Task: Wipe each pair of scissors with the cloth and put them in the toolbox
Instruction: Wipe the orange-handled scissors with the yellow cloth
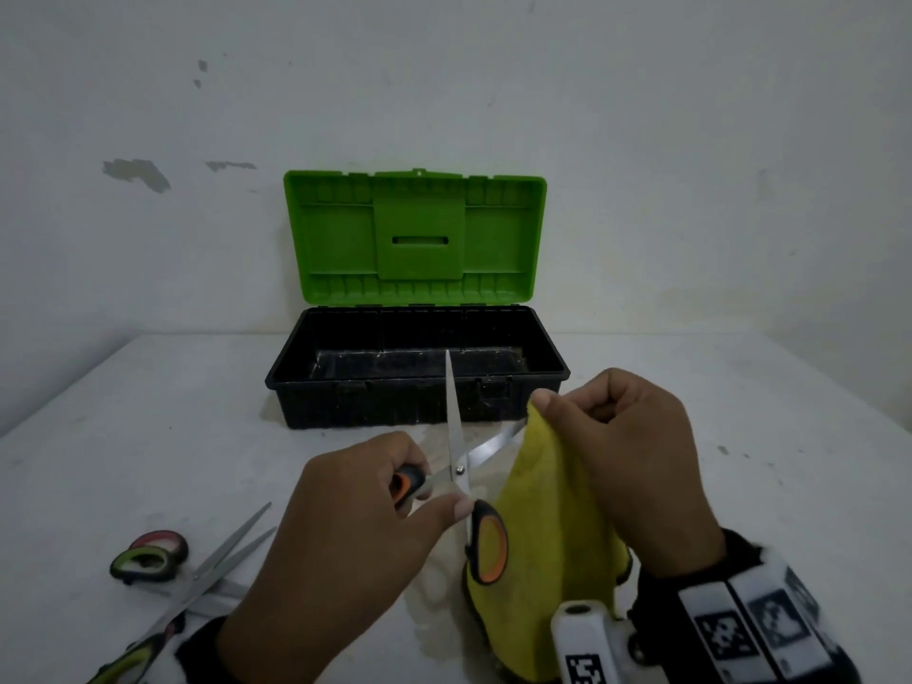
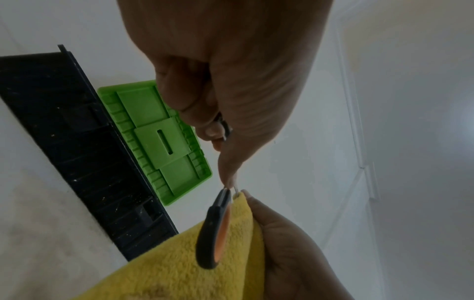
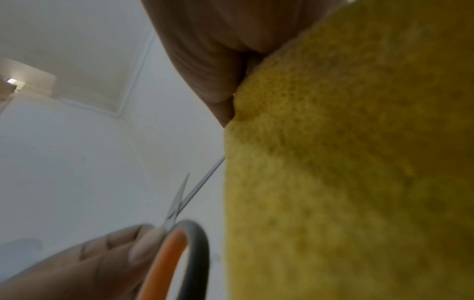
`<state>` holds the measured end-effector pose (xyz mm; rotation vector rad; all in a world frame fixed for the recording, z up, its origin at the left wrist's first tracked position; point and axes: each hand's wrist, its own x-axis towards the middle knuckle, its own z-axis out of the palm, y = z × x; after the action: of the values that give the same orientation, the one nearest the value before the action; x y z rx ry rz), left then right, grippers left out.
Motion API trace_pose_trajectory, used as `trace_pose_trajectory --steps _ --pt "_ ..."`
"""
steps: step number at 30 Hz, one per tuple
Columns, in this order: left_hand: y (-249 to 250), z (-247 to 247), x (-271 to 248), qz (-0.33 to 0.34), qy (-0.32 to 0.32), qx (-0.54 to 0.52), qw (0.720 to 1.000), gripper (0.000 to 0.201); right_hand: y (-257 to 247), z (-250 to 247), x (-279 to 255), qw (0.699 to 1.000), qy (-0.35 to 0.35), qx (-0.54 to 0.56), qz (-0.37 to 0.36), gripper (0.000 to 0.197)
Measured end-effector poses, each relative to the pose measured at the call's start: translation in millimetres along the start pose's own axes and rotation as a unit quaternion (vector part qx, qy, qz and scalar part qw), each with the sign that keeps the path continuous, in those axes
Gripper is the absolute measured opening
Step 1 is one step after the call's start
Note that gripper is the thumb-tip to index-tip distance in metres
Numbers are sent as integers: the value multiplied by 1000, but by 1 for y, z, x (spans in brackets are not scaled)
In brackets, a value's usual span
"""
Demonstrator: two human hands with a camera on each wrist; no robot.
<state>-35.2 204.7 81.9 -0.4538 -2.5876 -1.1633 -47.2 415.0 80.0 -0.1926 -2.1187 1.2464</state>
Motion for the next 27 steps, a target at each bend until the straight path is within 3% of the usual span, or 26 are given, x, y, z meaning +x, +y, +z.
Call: trace_pose_trajectory --steps 7,11,16,23,27 --pt "-6 -11 6 -42 -34 -15 998 34 21 -17 11 998 3 11 57 31" --pt "-12 -19 10 -65 -74 -26 995 21 30 -27 8 994 -29 31 101 29" --pt "-24 -31 16 -93 -134 -156 974 9 41 -36 6 988 -56 35 137 25" --pt "-28 -31 18 -156 -84 -333 926 10 50 -35 7 987 -75 27 142 24" --pt "-29 -15 15 -218 -54 -393 892 22 42 -35 13 993 -70 9 92 21"
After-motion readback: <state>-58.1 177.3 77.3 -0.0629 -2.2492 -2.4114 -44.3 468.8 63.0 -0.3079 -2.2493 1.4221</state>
